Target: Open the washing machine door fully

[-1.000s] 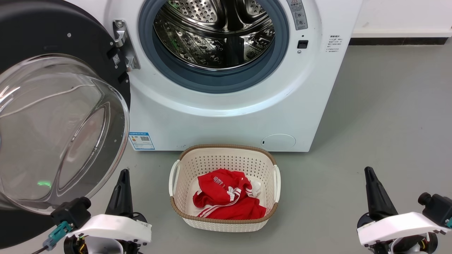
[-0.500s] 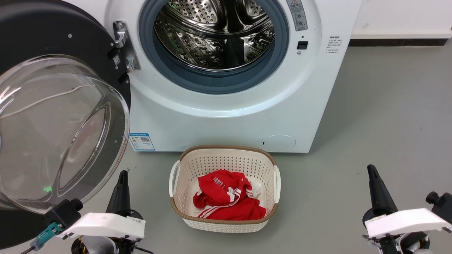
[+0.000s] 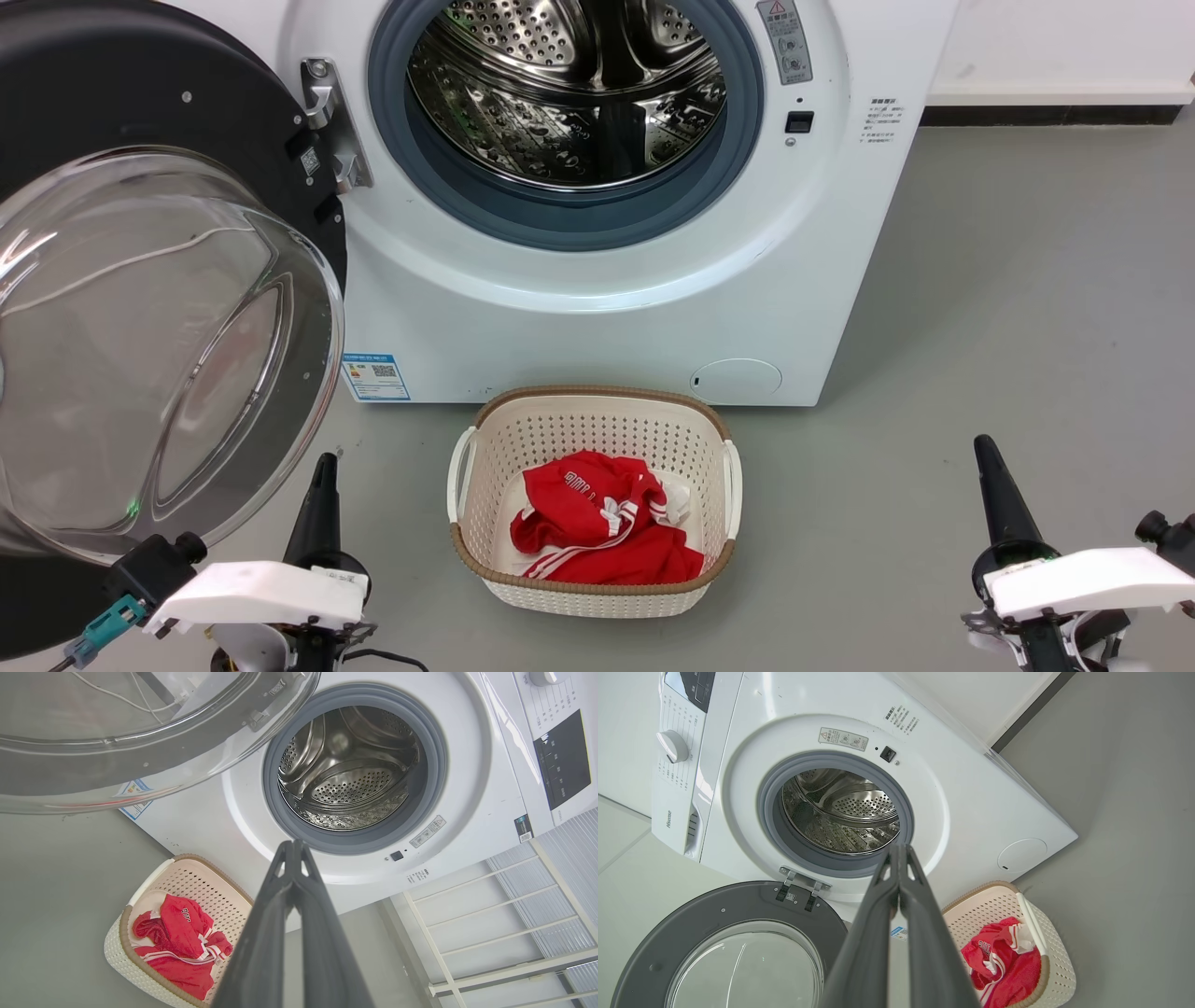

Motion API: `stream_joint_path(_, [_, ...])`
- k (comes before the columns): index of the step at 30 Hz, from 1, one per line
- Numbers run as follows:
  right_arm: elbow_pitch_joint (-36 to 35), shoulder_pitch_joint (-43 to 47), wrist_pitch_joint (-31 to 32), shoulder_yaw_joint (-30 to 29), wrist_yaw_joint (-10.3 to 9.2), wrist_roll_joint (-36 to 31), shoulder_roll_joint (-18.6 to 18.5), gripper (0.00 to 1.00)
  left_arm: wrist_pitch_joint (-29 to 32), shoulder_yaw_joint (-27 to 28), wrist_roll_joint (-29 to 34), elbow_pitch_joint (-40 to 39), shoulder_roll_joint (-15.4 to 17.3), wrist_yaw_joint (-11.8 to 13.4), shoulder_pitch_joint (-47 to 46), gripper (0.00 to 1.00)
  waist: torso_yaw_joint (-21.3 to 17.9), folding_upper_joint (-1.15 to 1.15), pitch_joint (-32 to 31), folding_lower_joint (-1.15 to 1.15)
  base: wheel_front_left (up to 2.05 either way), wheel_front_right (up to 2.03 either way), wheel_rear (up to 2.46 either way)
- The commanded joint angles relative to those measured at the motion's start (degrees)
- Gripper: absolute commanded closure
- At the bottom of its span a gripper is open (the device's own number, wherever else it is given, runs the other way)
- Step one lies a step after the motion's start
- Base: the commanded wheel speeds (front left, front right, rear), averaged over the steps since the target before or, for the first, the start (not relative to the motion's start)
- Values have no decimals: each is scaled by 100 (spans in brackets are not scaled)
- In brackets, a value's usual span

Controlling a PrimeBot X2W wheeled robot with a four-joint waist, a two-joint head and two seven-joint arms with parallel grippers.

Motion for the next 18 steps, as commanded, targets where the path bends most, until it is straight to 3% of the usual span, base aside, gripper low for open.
stream_joint_path(1, [-39, -132, 14, -21, 0, 115, -44, 100, 26, 23, -126, -40, 8, -37, -143, 100, 0, 0, -1, 0, 0, 0, 0])
stream_joint_path(18, [63, -209, 254, -103, 0, 1170, -44, 100, 299, 99, -1234, 52, 3, -90, -191, 100, 2, 0, -27, 0, 0, 0, 0])
